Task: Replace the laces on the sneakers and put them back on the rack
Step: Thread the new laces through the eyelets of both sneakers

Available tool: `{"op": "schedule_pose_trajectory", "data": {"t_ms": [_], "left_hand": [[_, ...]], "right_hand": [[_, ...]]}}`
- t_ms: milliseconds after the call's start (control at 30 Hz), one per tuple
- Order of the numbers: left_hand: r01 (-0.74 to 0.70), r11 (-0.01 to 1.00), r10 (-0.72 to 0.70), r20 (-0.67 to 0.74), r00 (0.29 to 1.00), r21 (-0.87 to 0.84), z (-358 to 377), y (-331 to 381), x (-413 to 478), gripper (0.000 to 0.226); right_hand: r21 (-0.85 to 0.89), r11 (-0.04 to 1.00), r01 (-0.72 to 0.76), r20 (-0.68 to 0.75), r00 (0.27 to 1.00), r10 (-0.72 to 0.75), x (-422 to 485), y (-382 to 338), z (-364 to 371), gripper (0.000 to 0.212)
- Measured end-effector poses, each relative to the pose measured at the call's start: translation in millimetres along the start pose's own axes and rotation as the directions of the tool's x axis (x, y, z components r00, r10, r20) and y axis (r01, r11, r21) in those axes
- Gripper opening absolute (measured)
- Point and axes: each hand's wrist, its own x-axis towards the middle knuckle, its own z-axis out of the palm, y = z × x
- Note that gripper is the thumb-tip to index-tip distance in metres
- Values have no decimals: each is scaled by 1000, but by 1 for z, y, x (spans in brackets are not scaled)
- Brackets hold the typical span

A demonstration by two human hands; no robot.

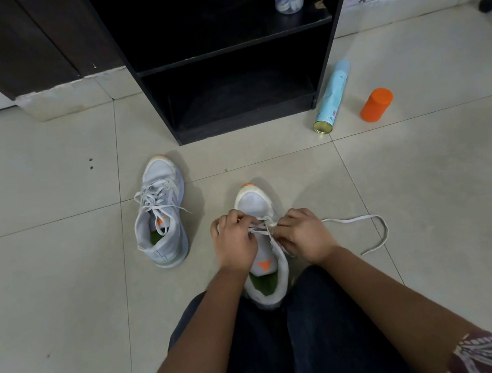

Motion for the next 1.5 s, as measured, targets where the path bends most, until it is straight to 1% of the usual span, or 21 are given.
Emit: {"op": "schedule_pose_trajectory", "data": {"t_ms": [67,100,133,167,200,233,267,333,433,500,633,700,733,833,933,1000,1167,1300,1367,1433,1500], "left_hand": [[-14,1000,14,24,1000,-5,1,-3,-4,32],[-36,999,36,28,999,12,1,-5,-6,30],[-59,998,58,17,998,30,2,-5,-8,26],[-73,996,74,1,997,42,3,-5,-9,21],[-81,995,82,-12,997,52,4,-4,-9,16],[-85,994,87,-21,996,62,4,-2,-9,13],[-88,993,90,-20,996,78,4,0,-9,11],[-101,988,102,0,995,117,4,3,-6,12],[-84,987,83,12,996,135,0,8,-2,12],[-83,985,81,19,997,149,-1,8,0,10],[-109,979,117,-44,992,170,5,7,-1,10],[-55,990,66,-77,995,129,6,4,-1,21],[-28,995,35,-71,997,93,6,3,-1,26],[44,998,-45,-16,999,-51,4,2,-5,37],[169,945,-183,-25,983,-281,4,-1,-18,42],[262,875,-282,12,959,-407,5,-2,-25,38],[302,828,-333,18,943,-472,6,-1,-31,30],[310,833,-324,50,945,-458,6,1,-31,36],[297,840,-312,44,949,-454,5,-1,-31,33],[270,849,-285,37,958,-455,4,-3,-32,30],[195,878,-221,-9,975,-437,3,-4,-34,32]], "right_hand": [[116,975,-188,127,977,173,-3,-4,0,13],[282,888,-363,218,926,309,-3,-8,-2,8],[473,686,-553,344,833,433,-1,-12,-5,6],[580,421,-697,474,709,522,2,-16,-8,13],[597,207,-775,577,594,560,6,-18,-11,23],[549,92,-831,658,497,566,10,-17,-13,35],[488,39,-872,715,425,555,14,-18,-17,44],[418,-41,-908,789,340,513,20,-19,-22,42],[435,-160,-886,811,308,496,24,-17,-26,21],[477,-62,-877,749,369,550,27,-15,-24,19],[596,318,-737,449,634,629,14,-20,-10,20],[444,586,-678,300,728,616,3,-18,-2,16],[355,635,-686,289,726,624,0,-16,-2,16],[343,538,-770,424,638,643,6,-16,-6,19],[548,229,-805,584,564,584,10,-18,-14,9],[604,54,-795,623,514,589,9,-17,-15,15],[644,-83,-761,601,436,670,2,-16,-5,29],[635,-240,-734,692,404,598,2,-14,-6,27],[568,-173,-805,703,364,611,1,-10,-6,29],[402,125,-907,552,349,757,-1,-6,-4,27],[225,461,-858,326,513,794,1,-3,-2,31]]}}
